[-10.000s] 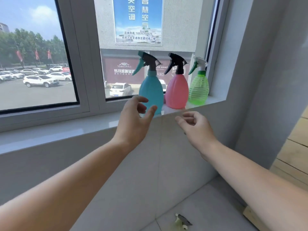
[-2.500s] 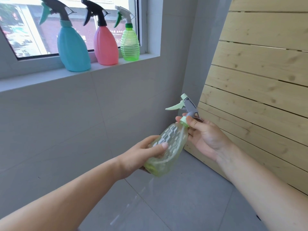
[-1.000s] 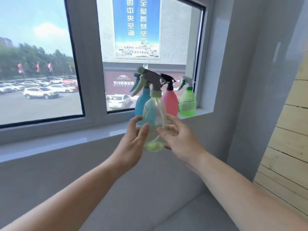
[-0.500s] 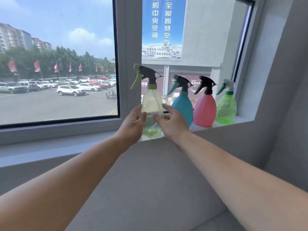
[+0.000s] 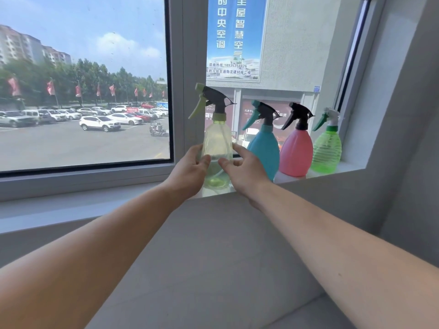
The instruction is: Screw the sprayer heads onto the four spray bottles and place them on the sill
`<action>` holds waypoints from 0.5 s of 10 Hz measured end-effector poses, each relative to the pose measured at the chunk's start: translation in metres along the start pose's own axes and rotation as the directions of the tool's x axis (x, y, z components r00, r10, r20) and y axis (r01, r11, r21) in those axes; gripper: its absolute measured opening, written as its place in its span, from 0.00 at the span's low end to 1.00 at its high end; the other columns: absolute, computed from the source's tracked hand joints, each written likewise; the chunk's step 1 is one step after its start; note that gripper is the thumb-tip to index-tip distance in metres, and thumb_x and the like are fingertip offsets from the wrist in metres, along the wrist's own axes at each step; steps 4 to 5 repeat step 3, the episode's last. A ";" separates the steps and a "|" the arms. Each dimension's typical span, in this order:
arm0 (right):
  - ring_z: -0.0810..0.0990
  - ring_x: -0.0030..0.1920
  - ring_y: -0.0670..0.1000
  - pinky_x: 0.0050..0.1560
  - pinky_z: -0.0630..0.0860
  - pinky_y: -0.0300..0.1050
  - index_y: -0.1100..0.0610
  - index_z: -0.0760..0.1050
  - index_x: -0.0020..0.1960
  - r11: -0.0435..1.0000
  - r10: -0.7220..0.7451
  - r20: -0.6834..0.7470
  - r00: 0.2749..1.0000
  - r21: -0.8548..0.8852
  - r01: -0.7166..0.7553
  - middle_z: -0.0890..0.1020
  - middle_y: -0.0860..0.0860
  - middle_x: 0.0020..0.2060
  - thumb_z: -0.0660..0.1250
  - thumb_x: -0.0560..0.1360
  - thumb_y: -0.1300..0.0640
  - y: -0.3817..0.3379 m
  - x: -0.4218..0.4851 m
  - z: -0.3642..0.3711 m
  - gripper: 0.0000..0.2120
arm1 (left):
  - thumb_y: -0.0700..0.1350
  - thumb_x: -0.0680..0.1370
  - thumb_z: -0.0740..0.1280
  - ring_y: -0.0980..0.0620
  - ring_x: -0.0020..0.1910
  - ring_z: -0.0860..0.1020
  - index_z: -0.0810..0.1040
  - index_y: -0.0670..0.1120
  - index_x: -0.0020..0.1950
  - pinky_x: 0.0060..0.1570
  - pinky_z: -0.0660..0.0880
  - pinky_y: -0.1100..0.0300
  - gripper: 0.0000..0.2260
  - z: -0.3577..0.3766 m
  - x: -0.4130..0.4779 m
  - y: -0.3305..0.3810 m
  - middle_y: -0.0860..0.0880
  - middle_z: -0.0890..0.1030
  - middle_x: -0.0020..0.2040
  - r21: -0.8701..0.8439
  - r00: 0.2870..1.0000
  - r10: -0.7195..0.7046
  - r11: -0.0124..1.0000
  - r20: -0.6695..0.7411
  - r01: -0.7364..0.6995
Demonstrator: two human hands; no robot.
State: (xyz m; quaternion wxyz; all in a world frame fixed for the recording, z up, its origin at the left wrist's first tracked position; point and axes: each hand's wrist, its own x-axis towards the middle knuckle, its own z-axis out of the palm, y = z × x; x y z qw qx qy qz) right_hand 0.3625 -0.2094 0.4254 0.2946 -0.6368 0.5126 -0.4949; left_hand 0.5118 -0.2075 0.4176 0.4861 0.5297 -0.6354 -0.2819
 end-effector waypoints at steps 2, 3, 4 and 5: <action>0.75 0.68 0.51 0.69 0.71 0.50 0.47 0.60 0.78 0.995 -0.029 0.016 0.999 -0.100 0.030 0.75 0.53 0.69 0.68 0.77 0.47 -0.003 -0.018 -0.013 0.32 | 0.53 0.86 0.60 0.41 0.68 0.76 0.63 0.47 0.81 0.68 0.72 0.48 0.24 0.002 -0.006 0.004 0.41 0.74 0.71 0.110 0.998 -0.028 0.993 -0.057 0.034; 0.76 0.65 0.49 0.62 0.73 0.44 0.46 0.63 0.76 0.996 -0.047 -0.010 0.999 -0.079 0.046 0.77 0.50 0.68 0.67 0.77 0.47 -0.001 -0.034 -0.026 0.29 | 0.54 0.84 0.62 0.38 0.67 0.75 0.63 0.47 0.80 0.71 0.71 0.40 0.25 0.001 -0.015 0.007 0.40 0.73 0.70 0.109 0.982 -0.013 0.993 -0.190 0.034; 0.76 0.65 0.49 0.62 0.73 0.44 0.46 0.63 0.76 0.996 -0.047 -0.010 0.999 -0.079 0.046 0.77 0.50 0.68 0.67 0.77 0.47 -0.001 -0.034 -0.026 0.29 | 0.54 0.84 0.62 0.38 0.67 0.75 0.63 0.47 0.80 0.71 0.71 0.40 0.25 0.001 -0.015 0.007 0.40 0.73 0.70 0.109 0.982 -0.013 0.993 -0.190 0.034; 0.76 0.65 0.49 0.62 0.73 0.44 0.46 0.63 0.76 0.996 -0.047 -0.010 0.999 -0.079 0.046 0.77 0.50 0.68 0.67 0.77 0.47 -0.001 -0.034 -0.026 0.29 | 0.54 0.84 0.62 0.38 0.67 0.75 0.63 0.47 0.80 0.71 0.71 0.40 0.25 0.001 -0.015 0.007 0.40 0.73 0.70 0.109 0.982 -0.013 0.993 -0.190 0.034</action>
